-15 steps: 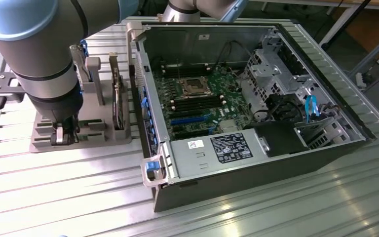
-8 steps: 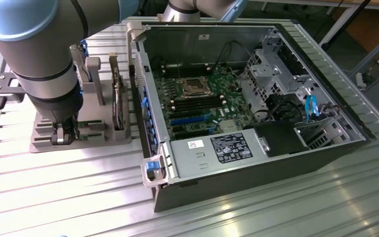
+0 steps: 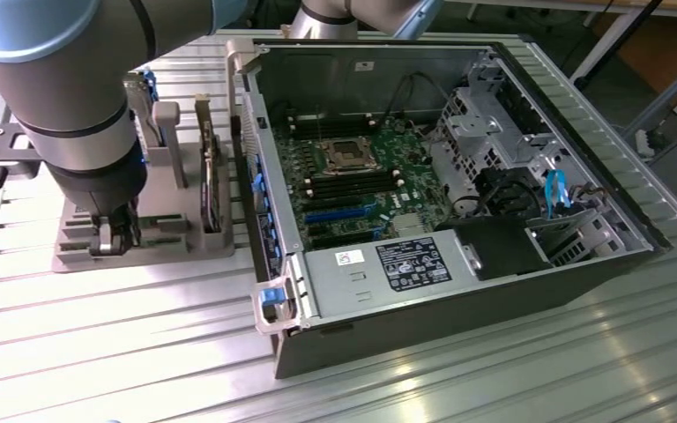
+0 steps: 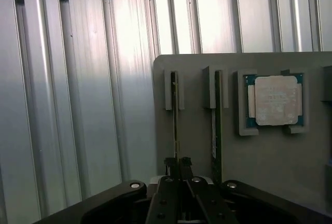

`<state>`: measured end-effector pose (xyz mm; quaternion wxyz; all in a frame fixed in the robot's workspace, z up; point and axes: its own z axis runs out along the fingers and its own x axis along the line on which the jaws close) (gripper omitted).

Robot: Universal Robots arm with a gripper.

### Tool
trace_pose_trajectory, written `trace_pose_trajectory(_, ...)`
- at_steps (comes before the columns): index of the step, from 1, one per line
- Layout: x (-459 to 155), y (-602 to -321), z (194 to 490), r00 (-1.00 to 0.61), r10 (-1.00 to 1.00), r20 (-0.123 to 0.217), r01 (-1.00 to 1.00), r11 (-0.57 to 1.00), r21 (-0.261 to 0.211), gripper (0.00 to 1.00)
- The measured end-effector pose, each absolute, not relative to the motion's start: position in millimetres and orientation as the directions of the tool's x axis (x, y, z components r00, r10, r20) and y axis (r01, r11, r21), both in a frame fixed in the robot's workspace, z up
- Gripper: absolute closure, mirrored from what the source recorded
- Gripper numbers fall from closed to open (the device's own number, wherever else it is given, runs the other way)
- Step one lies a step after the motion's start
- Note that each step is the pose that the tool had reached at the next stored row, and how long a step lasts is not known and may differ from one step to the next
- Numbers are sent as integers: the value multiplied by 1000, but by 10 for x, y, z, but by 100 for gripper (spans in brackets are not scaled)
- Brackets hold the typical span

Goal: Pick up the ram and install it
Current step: 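Pick up the ram and move it above insertion slot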

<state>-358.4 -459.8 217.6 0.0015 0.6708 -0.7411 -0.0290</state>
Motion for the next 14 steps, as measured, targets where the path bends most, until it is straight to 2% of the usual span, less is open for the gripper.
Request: trace_pose_trajectory(14, -3584, -4598, 2638, -100, -994, -37, -994, 98, 45, 89)
